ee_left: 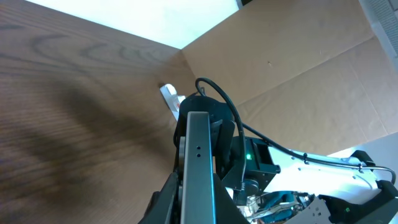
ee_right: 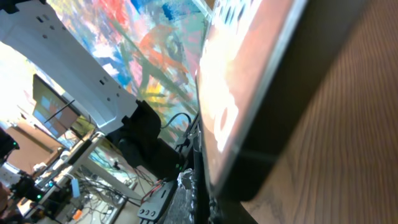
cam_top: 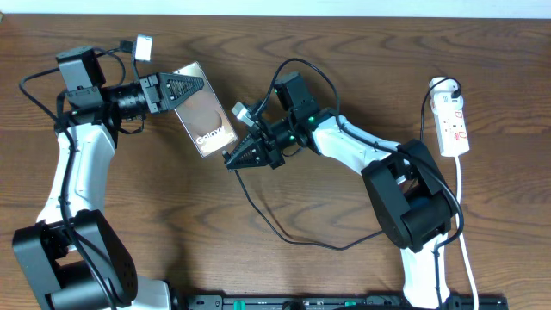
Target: Plug charger to phone and switch on socket
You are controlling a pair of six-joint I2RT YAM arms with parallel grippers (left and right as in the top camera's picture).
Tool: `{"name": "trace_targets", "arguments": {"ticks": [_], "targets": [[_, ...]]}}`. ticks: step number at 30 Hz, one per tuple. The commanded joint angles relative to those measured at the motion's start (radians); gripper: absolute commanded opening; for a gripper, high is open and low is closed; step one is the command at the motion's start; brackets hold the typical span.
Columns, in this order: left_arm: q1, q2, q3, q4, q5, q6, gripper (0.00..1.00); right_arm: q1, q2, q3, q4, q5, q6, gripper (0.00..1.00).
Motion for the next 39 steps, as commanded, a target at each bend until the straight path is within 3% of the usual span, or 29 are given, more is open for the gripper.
{"name": "trace_targets", "arguments": {"ticks": [1,39], "targets": [[0.0,-0.012,0.006,0.005,0.034,-0.001,0.07,0.018,-0.001,0.002,0.043,-0.024,0.06,0.01],[0.0,-0.012,0.006,0.001,0.0,-0.002,0.07,0.008,-0.001,0.002,0.101,0.043,0.144,0.01]]}}
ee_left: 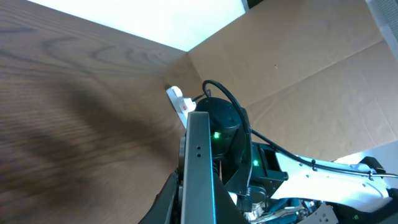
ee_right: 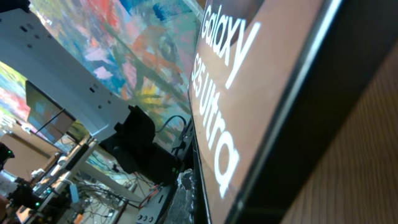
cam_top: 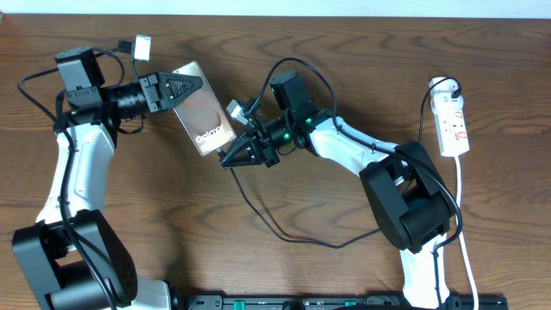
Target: Plug charger to phone and switch on socket
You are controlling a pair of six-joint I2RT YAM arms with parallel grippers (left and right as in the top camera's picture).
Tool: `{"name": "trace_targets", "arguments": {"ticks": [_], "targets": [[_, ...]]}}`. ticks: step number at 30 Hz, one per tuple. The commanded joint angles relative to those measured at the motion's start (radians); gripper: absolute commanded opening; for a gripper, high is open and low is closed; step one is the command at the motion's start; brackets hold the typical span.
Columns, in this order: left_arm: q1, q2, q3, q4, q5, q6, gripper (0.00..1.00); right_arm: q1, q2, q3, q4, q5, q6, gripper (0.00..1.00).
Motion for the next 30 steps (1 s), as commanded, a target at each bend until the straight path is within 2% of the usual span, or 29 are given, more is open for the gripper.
{"name": "trace_targets", "arguments": {"ticks": [1,30], "targets": [[-0.002,-0.012,0.006,0.001,0.027,-0.002,0.07,-0.005,-0.001,0.002,0.004,0.0,0.017,0.01],[0.0,-0.012,0.006,0.001,0.027,-0.002,0.07,-0.015,-0.001,0.002,0.002,0.0,0.02,0.01]]}}
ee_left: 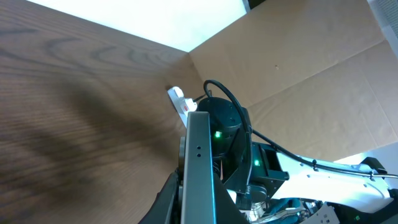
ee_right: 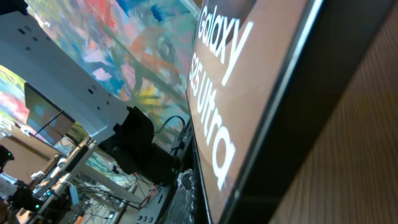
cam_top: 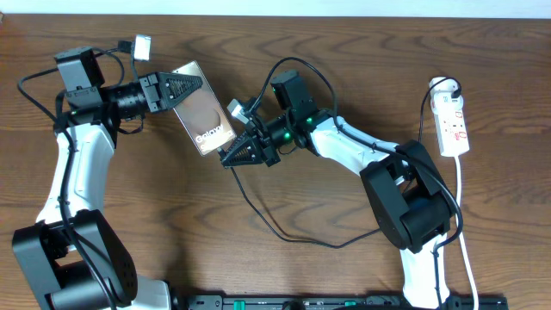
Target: Plug charger to phone and switch on socket
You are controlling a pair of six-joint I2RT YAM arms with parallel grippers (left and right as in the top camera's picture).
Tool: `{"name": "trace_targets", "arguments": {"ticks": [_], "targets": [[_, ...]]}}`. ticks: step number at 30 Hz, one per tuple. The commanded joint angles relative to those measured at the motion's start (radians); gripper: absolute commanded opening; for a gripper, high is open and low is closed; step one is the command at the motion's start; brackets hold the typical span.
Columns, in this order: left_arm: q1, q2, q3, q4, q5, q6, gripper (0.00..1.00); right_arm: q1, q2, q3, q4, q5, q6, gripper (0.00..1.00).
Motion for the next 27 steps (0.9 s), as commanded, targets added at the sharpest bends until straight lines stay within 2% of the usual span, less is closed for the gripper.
{"name": "trace_targets", "arguments": {"ticks": [1,19,27], "targets": [[0.0,-0.012,0.006,0.001,0.032,-0.002,0.07,-0.013,-0.001,0.002,0.002,-0.003,0.012,0.01],[0.0,-0.012,0.006,0.0,0.032,-0.002,0.07,-0.022,-0.001,0.002,-0.001,-0.003,0.013,0.01],[-0.001,-0.012,0.006,0.0,0.032,0.007,0.07,-0.022,-0.001,0.002,0.013,0.031,0.058,0.01]]}}
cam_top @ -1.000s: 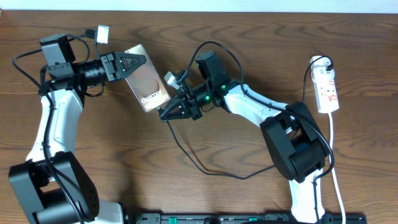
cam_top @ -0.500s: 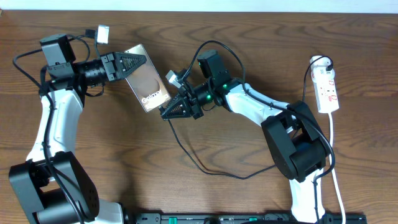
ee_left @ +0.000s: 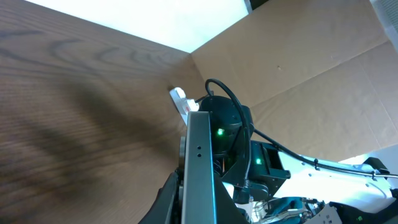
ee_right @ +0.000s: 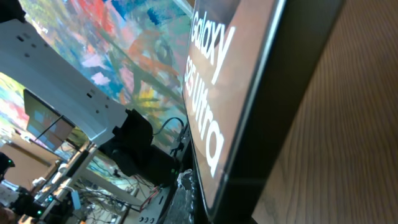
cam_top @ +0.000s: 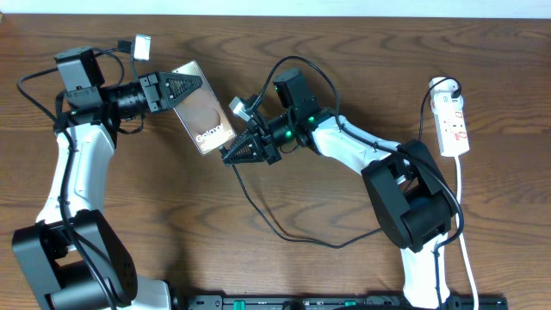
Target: Plug charger to phone and switch on socket
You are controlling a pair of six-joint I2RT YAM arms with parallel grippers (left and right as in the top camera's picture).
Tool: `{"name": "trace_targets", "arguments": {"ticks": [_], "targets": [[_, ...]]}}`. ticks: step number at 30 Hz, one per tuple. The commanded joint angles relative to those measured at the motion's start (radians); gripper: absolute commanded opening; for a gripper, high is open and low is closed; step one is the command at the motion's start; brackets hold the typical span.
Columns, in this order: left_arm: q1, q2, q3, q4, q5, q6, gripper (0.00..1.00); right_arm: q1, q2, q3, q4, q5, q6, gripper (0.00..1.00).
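The phone (cam_top: pixel 205 120), its screen reading "Galaxy", is held off the table with my left gripper (cam_top: pixel 194 86) shut on its upper end. In the left wrist view it shows edge-on (ee_left: pixel 199 149) between the fingers. My right gripper (cam_top: pixel 231 158) sits at the phone's lower end, shut on the charger plug; the plug itself is hidden. The black charger cable (cam_top: pixel 258 211) trails from it across the table. In the right wrist view the phone's screen (ee_right: pixel 230 81) fills the frame at very close range. The white socket strip (cam_top: pixel 453 116) lies at the far right.
The charger cable loops over the wooden table (cam_top: pixel 129 215) in front of the right arm's base. The socket strip's white cord (cam_top: pixel 465 224) runs down the right edge. A cardboard wall (ee_left: pixel 298 74) stands behind the table.
My right gripper has shifted slightly to the right at the phone's lower end, and the phone's corner sits closer in the right wrist view. The left gripper and the phone have not moved.
At first my right gripper held the plug a short way off the phone's lower end, with the left gripper holding the phone up. It then stood against that end, and it has made only small shifts there since.
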Motion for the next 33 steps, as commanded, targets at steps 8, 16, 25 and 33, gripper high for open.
{"name": "trace_targets", "arguments": {"ticks": [8,16,25,33], "targets": [[-0.001,-0.012,0.006,0.0,0.04,0.023,0.07,-0.011,-0.001,0.002,0.155,0.043,0.172,0.01],[-0.003,-0.012,0.006,0.0,0.04,0.023,0.07,0.0,-0.001,0.002,0.272,0.096,0.286,0.01],[-0.003,-0.012,0.006,-0.005,0.04,0.023,0.08,0.009,-0.001,0.002,0.303,0.134,0.318,0.01],[-0.015,-0.012,0.006,-0.008,0.04,0.023,0.07,0.009,-0.001,0.002,0.343,0.156,0.354,0.01]]}}
